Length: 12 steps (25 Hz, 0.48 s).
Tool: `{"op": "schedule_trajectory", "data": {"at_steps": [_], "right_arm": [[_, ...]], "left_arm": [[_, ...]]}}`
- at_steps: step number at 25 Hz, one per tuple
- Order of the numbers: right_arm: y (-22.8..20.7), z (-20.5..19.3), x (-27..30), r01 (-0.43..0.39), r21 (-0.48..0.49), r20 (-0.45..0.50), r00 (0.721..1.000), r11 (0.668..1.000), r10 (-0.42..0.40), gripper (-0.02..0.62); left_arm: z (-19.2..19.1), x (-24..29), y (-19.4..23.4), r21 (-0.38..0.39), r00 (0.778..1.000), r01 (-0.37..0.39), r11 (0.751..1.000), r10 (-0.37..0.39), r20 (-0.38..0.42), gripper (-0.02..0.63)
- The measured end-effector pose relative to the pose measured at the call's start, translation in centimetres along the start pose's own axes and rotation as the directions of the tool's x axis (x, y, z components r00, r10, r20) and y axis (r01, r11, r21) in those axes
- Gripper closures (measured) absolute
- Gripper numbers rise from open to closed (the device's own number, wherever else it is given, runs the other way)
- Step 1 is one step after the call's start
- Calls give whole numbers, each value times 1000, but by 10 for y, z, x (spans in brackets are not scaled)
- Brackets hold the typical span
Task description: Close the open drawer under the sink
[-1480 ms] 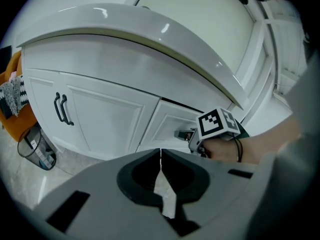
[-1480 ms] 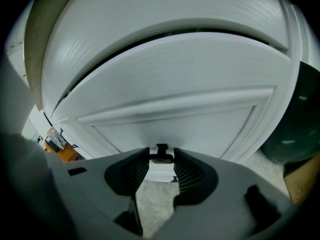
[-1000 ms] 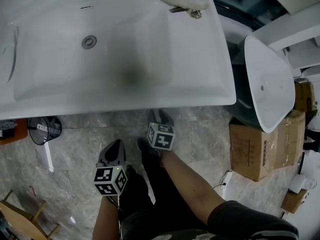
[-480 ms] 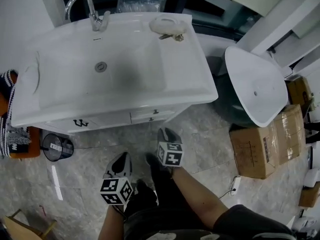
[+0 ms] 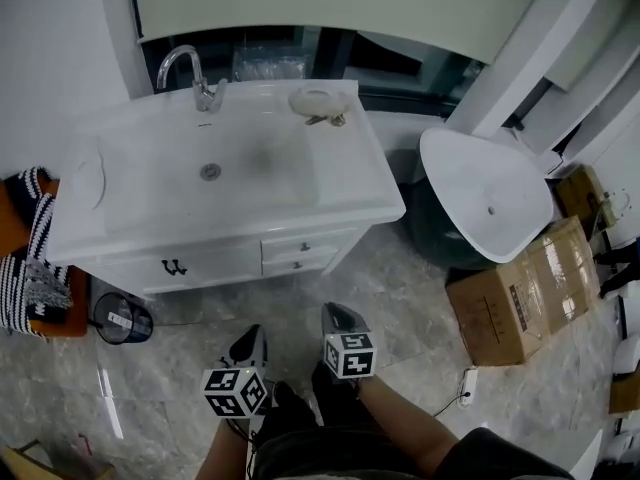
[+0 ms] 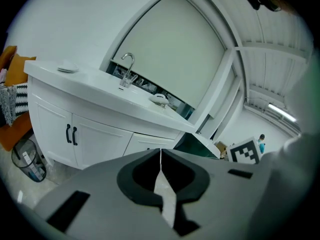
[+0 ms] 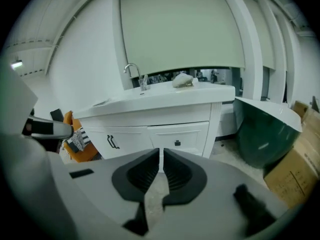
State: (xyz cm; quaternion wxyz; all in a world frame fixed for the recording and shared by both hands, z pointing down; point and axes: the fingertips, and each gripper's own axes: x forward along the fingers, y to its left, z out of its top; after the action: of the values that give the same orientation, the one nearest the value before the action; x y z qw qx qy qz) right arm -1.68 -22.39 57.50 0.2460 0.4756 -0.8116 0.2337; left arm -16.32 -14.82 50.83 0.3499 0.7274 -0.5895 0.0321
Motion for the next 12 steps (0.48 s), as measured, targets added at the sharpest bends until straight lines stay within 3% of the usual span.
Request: {"op": "schedule_trajectory", "data": {"at_steps": [3, 12], "right_arm": [[6, 4, -24, -14, -60, 21, 1000, 998, 15, 558], [-8, 8, -88, -69, -75, 56, 996, 995, 73, 563]], "left_arm": [[4, -11, -13, 22, 1000, 13, 1000, -13, 0, 589], [3, -41, -63, 50, 999, 7, 999, -9, 39, 589]]}}
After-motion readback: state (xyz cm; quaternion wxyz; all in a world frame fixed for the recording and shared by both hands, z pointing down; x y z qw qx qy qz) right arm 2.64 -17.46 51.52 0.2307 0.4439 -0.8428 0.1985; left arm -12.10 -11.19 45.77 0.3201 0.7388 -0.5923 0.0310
